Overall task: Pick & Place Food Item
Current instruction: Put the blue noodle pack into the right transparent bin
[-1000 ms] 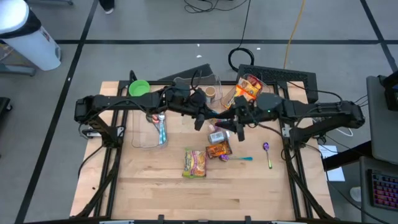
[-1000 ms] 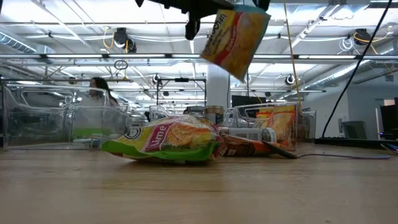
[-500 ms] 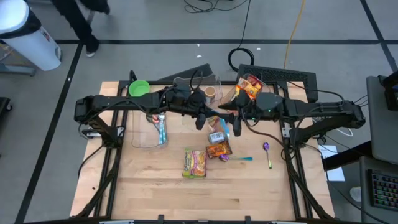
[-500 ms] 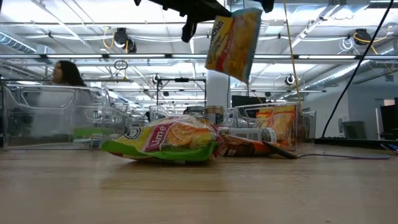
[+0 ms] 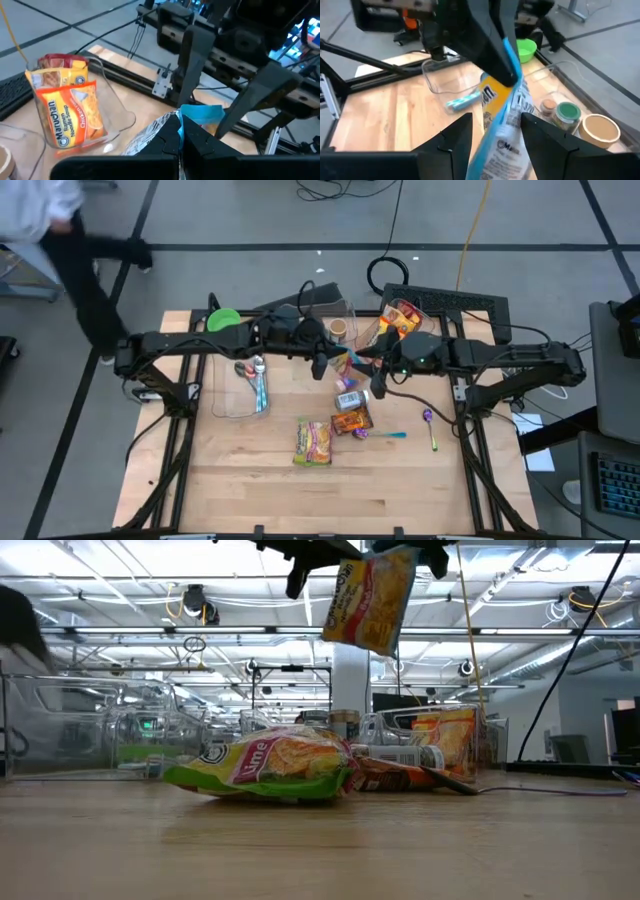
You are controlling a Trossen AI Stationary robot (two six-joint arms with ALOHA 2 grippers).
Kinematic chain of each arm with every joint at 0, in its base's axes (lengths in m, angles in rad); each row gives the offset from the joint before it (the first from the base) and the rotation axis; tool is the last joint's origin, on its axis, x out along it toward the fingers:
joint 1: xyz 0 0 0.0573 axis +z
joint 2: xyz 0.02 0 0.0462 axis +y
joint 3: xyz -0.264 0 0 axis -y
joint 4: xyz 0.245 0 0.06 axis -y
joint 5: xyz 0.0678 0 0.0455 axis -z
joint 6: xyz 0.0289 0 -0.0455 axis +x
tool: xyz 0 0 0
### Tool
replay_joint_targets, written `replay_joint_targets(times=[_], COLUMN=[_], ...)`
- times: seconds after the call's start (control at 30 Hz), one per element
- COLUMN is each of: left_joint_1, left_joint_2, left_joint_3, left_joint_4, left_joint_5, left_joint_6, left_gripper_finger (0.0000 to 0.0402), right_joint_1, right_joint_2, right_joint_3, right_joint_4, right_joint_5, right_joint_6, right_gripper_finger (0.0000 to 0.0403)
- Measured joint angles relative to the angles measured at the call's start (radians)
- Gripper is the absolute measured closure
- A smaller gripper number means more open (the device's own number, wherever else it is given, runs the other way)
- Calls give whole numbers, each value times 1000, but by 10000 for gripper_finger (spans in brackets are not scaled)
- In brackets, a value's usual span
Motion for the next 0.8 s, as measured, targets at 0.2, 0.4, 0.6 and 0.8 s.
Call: replay_joint_targets(times=[0.2, 0.4, 0.6, 0.8], left_joint_1=[6, 6, 6, 6], left_joint_2=[-12, -11, -11, -10], left_joint_3=[0, 0, 0, 0], left_joint_4=[-10, -10, 4, -2], left_joint_5=[24, 41, 43, 45], left_joint_6=[11, 14, 26, 29], left_gripper_finger=[401, 401, 401, 401], right_joint_1=[-31, -52, -52, -52], right_joint_2=[-1, 2, 34, 57], right_joint_3=[0, 0, 0, 0], right_joint_4=[11, 17, 25, 24], right_joint_5=[0, -5, -14, -35], right_joint_6=[3, 7, 7, 7], right_gripper_finger=[243, 249, 275, 311])
